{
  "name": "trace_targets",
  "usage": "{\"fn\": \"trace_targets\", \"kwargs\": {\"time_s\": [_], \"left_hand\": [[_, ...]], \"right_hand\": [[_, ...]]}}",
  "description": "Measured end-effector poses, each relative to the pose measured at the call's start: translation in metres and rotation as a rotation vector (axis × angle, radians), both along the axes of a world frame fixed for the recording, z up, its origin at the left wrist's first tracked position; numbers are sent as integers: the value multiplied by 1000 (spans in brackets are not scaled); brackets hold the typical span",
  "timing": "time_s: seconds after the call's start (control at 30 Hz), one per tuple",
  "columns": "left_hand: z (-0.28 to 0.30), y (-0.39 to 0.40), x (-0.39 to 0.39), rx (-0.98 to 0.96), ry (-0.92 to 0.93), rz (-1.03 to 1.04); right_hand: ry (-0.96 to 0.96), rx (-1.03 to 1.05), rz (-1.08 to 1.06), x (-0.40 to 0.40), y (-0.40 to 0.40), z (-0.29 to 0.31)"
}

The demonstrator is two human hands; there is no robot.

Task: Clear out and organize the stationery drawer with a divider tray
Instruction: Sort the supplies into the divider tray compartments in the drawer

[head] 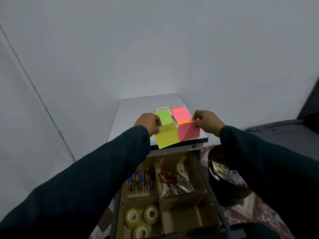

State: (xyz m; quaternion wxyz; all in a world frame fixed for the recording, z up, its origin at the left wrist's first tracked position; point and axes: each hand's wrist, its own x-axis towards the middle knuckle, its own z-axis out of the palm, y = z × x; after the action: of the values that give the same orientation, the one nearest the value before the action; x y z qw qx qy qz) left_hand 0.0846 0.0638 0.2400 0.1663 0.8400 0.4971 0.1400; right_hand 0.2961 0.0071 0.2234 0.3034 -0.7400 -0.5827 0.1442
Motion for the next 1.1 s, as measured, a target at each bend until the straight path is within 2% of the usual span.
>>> {"fn": "trace_targets", "kwargs": {"time_s": [0.3, 0.63, 0.9, 1.1], "left_hand": [[-57, -56, -20, -80, 142, -56], [-101, -84, -26, -157, 200, -92], [-127, -96, -25, -187, 252, -119], [-143, -101, -23, -209, 298, -162]], "right_hand": [[-71, -117, 152, -21, -59, -44], [-155, -289, 183, -25, -89, -84], [-123, -476, 250, -23, -102, -109], [-86, -483, 260, -28, -101, -108]]}}
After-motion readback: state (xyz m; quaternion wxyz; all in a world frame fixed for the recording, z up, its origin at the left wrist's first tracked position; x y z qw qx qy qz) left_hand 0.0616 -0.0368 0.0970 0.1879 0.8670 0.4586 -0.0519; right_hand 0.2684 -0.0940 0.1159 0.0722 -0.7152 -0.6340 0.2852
